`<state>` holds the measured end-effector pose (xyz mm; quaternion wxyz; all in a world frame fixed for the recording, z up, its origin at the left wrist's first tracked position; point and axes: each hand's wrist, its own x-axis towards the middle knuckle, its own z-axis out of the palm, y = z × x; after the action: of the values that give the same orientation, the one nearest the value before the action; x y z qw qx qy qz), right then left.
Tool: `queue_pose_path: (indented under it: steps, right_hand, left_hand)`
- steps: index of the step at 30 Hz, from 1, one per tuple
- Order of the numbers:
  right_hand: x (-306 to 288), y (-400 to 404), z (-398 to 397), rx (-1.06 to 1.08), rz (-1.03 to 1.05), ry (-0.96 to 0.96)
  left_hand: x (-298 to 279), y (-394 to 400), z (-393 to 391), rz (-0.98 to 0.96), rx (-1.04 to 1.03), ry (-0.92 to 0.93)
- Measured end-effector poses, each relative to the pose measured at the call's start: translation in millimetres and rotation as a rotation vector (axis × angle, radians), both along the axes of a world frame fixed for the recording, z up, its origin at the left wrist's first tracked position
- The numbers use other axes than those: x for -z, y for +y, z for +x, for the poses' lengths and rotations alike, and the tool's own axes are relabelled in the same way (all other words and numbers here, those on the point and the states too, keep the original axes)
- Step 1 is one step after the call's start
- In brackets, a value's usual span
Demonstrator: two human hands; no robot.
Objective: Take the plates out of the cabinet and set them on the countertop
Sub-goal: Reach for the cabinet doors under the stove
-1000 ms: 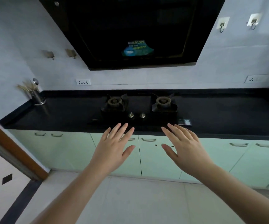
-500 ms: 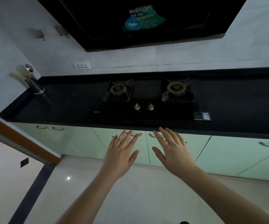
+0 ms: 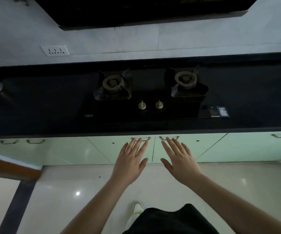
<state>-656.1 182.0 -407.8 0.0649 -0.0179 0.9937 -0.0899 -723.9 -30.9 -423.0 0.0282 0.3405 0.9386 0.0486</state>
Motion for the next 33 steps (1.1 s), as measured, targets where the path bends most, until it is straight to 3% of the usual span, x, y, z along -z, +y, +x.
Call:
queue_pose_path:
  steps: [7,14,27,33]
  right_hand:
    - [40,-16,-19,0.070,-0.004,-0.111]
    - [87,8,-49,0.064,-0.019,-0.208]
    - [149,35,-103,0.075,-0.043,-0.389]
    - [153,40,-121,0.173,-0.114,-0.410]
  left_hand:
    - [51,-5,-34,-0.090,0.084,-0.139]
    - [88,22,-59,-0.148,0.076,-0.157]
    - [158,61,-82,-0.237,-0.110,-0.285]
    - [166,75,-87,-0.141,-0.229,-0.343]
